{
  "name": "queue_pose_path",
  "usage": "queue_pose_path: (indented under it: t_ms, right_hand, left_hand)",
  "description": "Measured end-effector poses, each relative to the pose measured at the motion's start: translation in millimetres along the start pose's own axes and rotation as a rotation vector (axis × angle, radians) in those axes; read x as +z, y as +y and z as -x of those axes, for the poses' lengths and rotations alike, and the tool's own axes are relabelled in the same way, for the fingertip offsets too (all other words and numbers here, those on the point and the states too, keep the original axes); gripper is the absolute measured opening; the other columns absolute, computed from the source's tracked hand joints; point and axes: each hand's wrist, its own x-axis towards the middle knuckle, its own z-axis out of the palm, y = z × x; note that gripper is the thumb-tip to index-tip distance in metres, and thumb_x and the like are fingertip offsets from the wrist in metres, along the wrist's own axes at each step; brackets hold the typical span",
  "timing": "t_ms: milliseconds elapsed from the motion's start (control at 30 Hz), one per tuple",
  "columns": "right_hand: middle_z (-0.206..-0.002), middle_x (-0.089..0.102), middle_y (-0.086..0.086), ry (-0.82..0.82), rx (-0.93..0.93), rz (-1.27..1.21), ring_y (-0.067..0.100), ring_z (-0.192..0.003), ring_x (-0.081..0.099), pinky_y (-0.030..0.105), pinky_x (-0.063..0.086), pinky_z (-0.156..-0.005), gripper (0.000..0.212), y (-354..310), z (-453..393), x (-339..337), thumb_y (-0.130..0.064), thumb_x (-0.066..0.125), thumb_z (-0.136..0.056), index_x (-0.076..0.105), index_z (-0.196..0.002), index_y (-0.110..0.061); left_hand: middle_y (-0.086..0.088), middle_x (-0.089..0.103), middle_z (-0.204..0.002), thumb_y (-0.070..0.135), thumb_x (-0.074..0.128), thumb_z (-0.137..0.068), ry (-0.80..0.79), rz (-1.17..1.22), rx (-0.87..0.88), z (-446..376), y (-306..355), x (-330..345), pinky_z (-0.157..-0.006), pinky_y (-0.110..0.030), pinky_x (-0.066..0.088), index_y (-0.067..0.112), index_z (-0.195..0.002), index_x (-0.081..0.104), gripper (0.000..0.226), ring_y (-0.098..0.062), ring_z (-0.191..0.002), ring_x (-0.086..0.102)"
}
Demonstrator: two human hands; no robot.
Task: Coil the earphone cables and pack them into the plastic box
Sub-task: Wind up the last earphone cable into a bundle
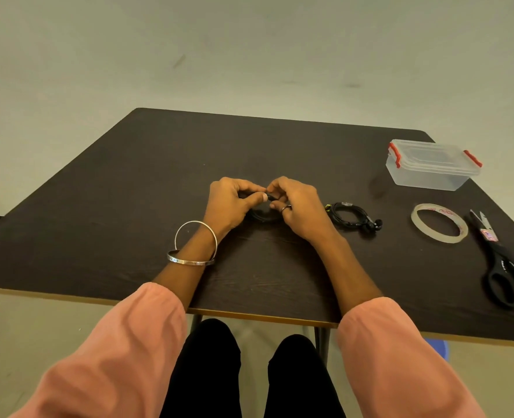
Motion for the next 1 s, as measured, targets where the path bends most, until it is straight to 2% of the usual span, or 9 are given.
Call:
queue_pose_path:
  t_ms: [133, 233, 300, 400, 467, 567, 667, 867, 1000]
  right_hand:
    - [-0.097, 0.065, 0.003, 0.014, 0.002, -0.048, 0.008, -0.080, 0.058, 0.010, 0.045, -0.073, 0.025, 1.4, 0.2, 0.4, -0.002, 0.065, -0.086, 0.062, -0.109, -0.011]
    - [-0.095, 0.066, 0.001, 0.051, -0.019, -0.090, 0.006, -0.081, 0.058, 0.001, 0.041, -0.071, 0.020, 2.0, 1.3, 0.5, -0.005, 0.063, -0.089, 0.065, -0.107, -0.011]
    - [-0.093, 0.069, 0.000, 0.090, -0.015, -0.134, 0.007, -0.083, 0.060, 0.004, 0.043, -0.071, 0.015, 1.9, 1.8, 0.0, -0.007, 0.060, -0.091, 0.067, -0.103, -0.011]
    - [-0.089, 0.071, 0.001, 0.132, 0.026, -0.173, 0.010, -0.084, 0.064, 0.017, 0.049, -0.072, 0.015, 2.9, 0.9, 0.7, -0.007, 0.057, -0.092, 0.070, -0.098, -0.011]
    - [-0.089, 0.071, 0.000, 0.154, 0.052, -0.178, 0.010, -0.085, 0.064, 0.021, 0.051, -0.074, 0.016, 3.5, -0.1, 1.9, -0.006, 0.058, -0.091, 0.071, -0.097, -0.010]
    - [-0.090, 0.071, 0.000, 0.191, 0.096, -0.199, 0.009, -0.083, 0.064, 0.017, 0.050, -0.072, 0.014, 3.0, -1.8, 1.7, -0.009, 0.061, -0.090, 0.073, -0.096, -0.011]
    - [-0.082, 0.070, -0.005, 0.187, 0.128, -0.274, 0.001, -0.077, 0.064, 0.010, 0.049, -0.069, 0.013, 0.5, -1.8, -0.7, -0.011, 0.061, -0.091, 0.074, -0.095, -0.011]
    - [-0.077, 0.070, -0.003, 0.191, 0.191, -0.345, 0.007, -0.074, 0.066, 0.019, 0.054, -0.071, 0.012, 0.7, -2.1, -1.3, -0.011, 0.063, -0.090, 0.074, -0.096, -0.011]
    - [-0.083, 0.072, 0.004, 0.157, 0.244, -0.375, 0.010, -0.075, 0.067, 0.020, 0.054, -0.069, 0.017, 2.3, -3.3, -1.4, -0.012, 0.066, -0.088, 0.072, -0.104, -0.010]
  left_hand:
    - [0.001, 0.070, -0.080, 0.012, 0.071, -0.083, -0.002, -0.077, 0.042, -0.9, -1.2, 1.8, -0.067, -0.008, 0.050, 0.009, -0.094, 0.075, 0.012, -0.002, -0.071, 0.064]
    - [-0.002, 0.070, -0.083, 0.012, 0.067, -0.087, -0.037, -0.144, 0.086, -1.7, -3.1, 3.5, -0.067, -0.007, 0.048, 0.008, -0.095, 0.073, 0.011, -0.010, -0.073, 0.065]
    - [-0.003, 0.070, -0.085, 0.012, 0.064, -0.089, -0.071, -0.181, 0.111, -2.2, -3.7, 4.6, -0.067, -0.007, 0.045, 0.009, -0.095, 0.072, 0.011, -0.010, -0.076, 0.063]
    - [-0.004, 0.069, -0.089, 0.012, 0.061, -0.091, -0.100, -0.223, 0.117, -3.5, -4.6, 7.0, -0.071, -0.010, 0.044, 0.009, -0.096, 0.070, 0.010, -0.010, -0.079, 0.062]
    - [-0.005, 0.070, -0.089, 0.011, 0.063, -0.090, -0.087, -0.214, 0.119, -3.4, -5.2, 7.7, -0.070, -0.007, 0.043, 0.008, -0.096, 0.070, 0.010, -0.009, -0.079, 0.061]
    - [-0.004, 0.070, -0.088, 0.010, 0.069, -0.085, -0.036, -0.168, 0.138, -2.2, -5.7, 6.4, -0.070, -0.002, 0.044, 0.007, -0.096, 0.071, 0.011, -0.006, -0.077, 0.061]
    - [-0.003, 0.071, -0.087, 0.009, 0.072, -0.082, -0.011, -0.134, 0.172, -1.2, -4.3, 5.2, -0.071, -0.003, 0.046, 0.008, -0.095, 0.072, 0.013, -0.004, -0.076, 0.063]
    - [-0.001, 0.070, -0.081, 0.006, 0.072, -0.081, -0.023, -0.078, 0.209, 1.0, -2.0, 3.8, -0.075, -0.007, 0.046, 0.016, -0.112, 0.062, 0.034, -0.006, -0.078, 0.065]
    - [0.002, 0.070, -0.080, 0.006, 0.072, -0.081, -0.026, -0.077, 0.267, 2.1, 1.1, 3.0, -0.074, -0.007, 0.046, 0.016, -0.104, 0.062, 0.026, -0.005, -0.078, 0.065]
